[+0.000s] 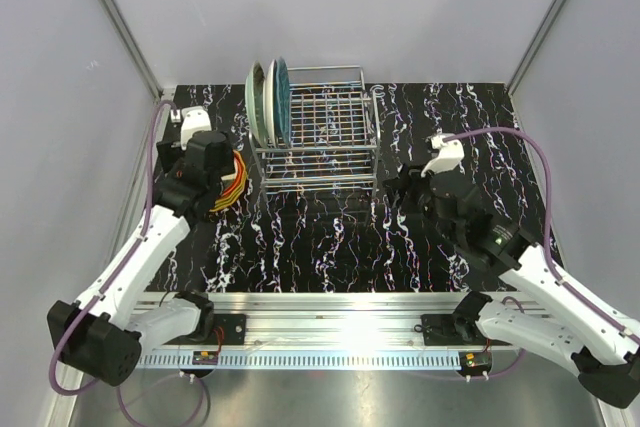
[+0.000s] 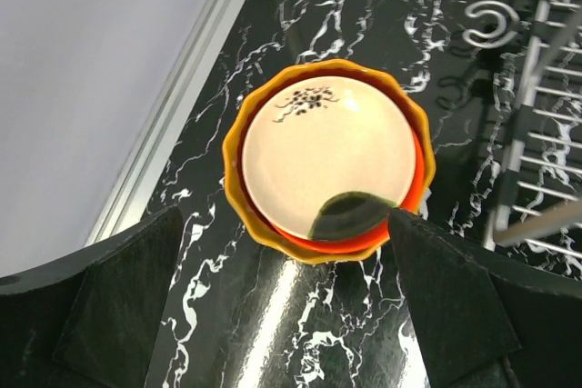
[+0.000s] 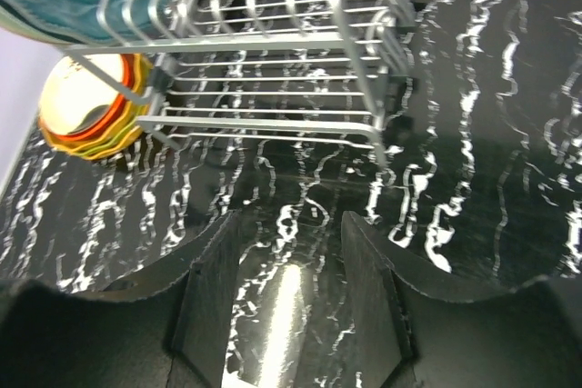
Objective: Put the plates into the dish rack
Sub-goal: Grab a plate with the left arm
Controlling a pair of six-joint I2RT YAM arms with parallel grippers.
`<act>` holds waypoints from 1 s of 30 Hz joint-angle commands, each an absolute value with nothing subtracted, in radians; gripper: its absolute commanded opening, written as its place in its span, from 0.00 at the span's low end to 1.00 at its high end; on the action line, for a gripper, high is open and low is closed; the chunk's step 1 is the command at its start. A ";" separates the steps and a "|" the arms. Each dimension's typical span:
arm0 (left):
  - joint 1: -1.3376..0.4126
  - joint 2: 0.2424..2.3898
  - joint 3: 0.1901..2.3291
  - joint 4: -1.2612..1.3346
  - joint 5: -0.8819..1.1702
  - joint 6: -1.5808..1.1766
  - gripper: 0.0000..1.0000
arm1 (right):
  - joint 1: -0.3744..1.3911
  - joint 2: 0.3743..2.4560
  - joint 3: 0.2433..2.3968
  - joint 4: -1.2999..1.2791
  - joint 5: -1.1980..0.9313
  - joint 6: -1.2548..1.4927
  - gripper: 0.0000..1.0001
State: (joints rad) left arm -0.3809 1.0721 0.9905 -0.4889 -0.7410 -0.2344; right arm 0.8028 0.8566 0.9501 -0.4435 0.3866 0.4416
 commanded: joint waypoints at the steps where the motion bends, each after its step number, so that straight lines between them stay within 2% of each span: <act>1: -0.328 1.069 1.022 -0.486 -0.707 -0.339 0.99 | 0.784 0.812 0.908 -0.439 0.449 0.437 0.55; 6: -0.253 1.112 1.015 -0.483 -0.623 -0.374 0.99 | 0.750 0.798 0.862 -0.431 0.425 0.428 0.55; 16: -0.042 1.273 1.031 -0.466 -0.312 -0.429 0.99 | 0.687 0.816 0.822 -0.387 0.333 0.439 0.54; 23: 0.055 1.385 1.043 -0.448 -0.189 -0.446 0.99 | 0.650 0.825 0.815 -0.370 0.278 0.442 0.52; 30: 0.115 1.469 1.065 -0.459 -0.160 -0.449 0.98 | 0.631 0.822 0.811 -0.364 0.249 0.446 0.49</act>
State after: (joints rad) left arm 0.0868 1.4513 1.0168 -0.4961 -0.2096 -0.4313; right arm 0.6441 0.8257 0.8127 -0.4122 0.2718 0.4423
